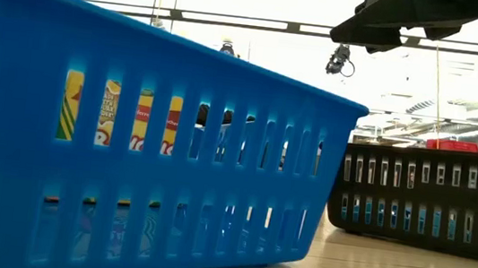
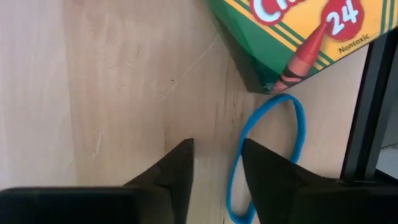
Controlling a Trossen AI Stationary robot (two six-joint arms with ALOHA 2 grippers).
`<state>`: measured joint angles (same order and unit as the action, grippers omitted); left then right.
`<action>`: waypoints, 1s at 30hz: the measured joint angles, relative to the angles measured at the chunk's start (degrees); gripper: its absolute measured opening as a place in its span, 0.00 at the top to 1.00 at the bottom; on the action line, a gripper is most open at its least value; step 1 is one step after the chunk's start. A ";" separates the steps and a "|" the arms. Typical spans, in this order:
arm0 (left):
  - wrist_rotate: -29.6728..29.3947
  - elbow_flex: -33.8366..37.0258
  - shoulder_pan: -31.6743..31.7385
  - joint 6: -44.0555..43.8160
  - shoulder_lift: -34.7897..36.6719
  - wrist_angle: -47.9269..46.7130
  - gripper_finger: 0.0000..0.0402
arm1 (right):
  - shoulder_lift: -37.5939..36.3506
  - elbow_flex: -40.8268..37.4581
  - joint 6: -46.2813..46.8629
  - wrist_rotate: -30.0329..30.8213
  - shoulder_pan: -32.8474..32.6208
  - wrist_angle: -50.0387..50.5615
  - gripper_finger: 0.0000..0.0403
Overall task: Pick & Place Office Desk Supplies
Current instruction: Put the blue rubber band into the black bin
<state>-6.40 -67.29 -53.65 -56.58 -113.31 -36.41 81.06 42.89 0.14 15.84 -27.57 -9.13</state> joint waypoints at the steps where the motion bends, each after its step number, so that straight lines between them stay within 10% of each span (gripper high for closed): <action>1: 0.04 0.00 0.00 -0.08 -0.05 0.02 0.69 | 0.00 0.00 0.00 0.00 0.00 -0.02 0.46; 9: 0.27 0.04 -0.04 0.42 -0.21 0.40 0.97 | 0.00 0.00 0.00 0.20 0.00 -0.04 0.46; 30: -14.86 0.52 -1.81 -5.13 9.01 -10.18 1.00 | 0.00 0.02 -0.48 0.74 0.00 -0.48 0.46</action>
<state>-21.26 -66.76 -55.46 -61.71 -104.30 -46.59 81.06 42.92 -0.34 16.58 -27.57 -9.61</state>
